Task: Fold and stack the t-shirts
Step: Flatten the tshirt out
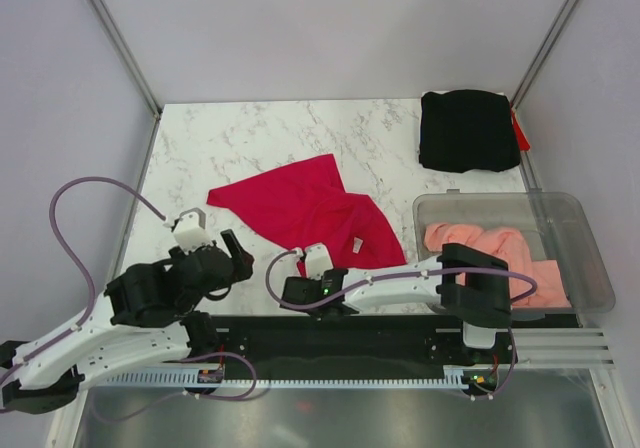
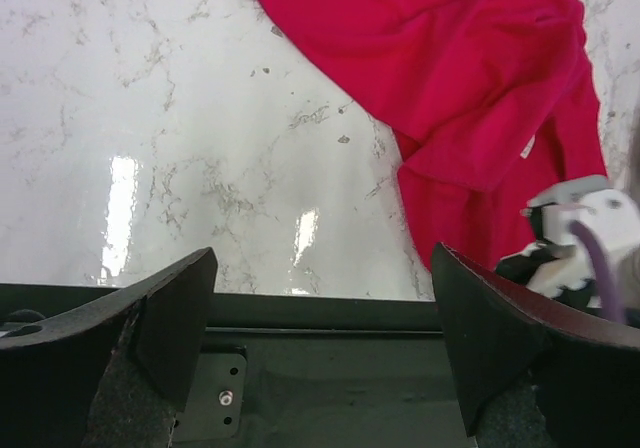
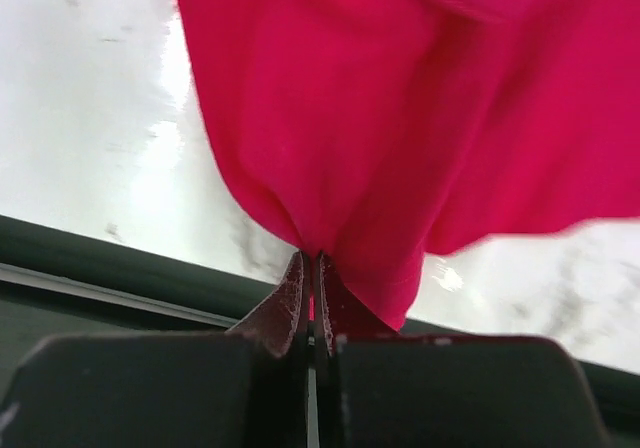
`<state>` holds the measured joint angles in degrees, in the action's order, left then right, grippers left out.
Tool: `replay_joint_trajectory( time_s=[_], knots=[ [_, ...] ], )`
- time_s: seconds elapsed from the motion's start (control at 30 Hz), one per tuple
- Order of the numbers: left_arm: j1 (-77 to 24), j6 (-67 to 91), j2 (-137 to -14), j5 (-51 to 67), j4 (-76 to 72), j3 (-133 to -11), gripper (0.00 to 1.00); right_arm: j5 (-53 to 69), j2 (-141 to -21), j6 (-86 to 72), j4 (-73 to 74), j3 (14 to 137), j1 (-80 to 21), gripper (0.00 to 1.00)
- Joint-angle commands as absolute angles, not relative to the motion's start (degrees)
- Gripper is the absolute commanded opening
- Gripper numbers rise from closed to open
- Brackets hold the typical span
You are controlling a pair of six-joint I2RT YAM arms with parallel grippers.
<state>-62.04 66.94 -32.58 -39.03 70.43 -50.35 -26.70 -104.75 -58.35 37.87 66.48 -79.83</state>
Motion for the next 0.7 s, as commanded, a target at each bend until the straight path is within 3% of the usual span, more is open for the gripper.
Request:
replay_joint_trajectory(
  time_s=[0.0, 0.17, 0.27, 0.43, 0.53, 0.67],
  knots=[
    [-61.0, 58.4, -37.0, -42.3, 65.8, -53.8, 0.95, -33.3, -93.7, -60.7, 48.1, 67.3, -78.8, 0.0],
    [-52.5, 45.8, -53.6, -38.5, 64.3, -63.8, 0.98, -45.9, -77.3, -58.8, 63.8, 80.3, -73.9, 0.0],
    [-43.2, 41.0, -56.9, -32.3, 60.0, -64.8, 0.97, -48.2, -71.3, -55.1, 68.2, 85.8, -68.1, 0.0],
    [-17.2, 33.1, -56.4, -11.3, 44.6, -57.7, 0.95, -46.0, -65.5, -50.8, 68.2, 85.3, -62.3, 0.0],
    [-9.4, 32.3, -60.1, -3.0, 40.7, -52.5, 0.93, -44.6, -63.4, -51.5, 67.7, 81.7, -62.1, 0.0],
    [-6.2, 33.7, -64.8, 2.7, 33.5, -44.1, 0.93, -42.2, -61.3, -51.8, 65.1, 75.9, -62.1, 0.0]
  ],
)
